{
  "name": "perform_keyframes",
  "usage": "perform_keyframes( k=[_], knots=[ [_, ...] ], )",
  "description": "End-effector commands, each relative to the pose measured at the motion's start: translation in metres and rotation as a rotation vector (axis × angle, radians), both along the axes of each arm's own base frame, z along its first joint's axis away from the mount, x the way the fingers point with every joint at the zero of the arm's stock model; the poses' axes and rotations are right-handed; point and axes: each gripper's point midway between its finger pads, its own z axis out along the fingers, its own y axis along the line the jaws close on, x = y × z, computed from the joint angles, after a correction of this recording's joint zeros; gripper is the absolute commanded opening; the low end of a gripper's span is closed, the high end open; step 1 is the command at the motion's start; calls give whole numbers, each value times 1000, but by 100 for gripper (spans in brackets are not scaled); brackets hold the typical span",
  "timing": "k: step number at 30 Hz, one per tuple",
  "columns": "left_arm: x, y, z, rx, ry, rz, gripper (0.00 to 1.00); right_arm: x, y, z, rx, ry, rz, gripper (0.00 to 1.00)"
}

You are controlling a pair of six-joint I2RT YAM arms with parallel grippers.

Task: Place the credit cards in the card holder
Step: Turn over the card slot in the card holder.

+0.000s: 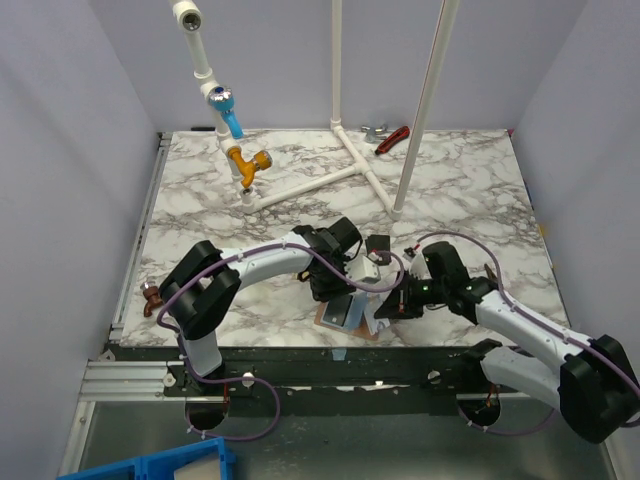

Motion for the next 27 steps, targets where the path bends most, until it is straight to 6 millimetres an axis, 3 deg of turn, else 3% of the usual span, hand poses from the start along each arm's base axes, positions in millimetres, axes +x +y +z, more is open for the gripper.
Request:
perform_keyframes(
  k=[1,5,9,19,27],
  knots=[
    [-8,-19,41,-141,100,4,42,15,19,22,92,-70,63,1],
    [-16,-34,72,-258,262,45,42,17,22,20,81,-64,79,1],
    [-25,-49,83,-307,383,53,42,14,19,16,69,-57,70,1],
    [-18,-73,75,-325,466,92,42,9,16,11,54,-45,73,1],
    [-19,-74,70,-311,467,87,41,5,12,5,40,-38,72,1]
  ],
)
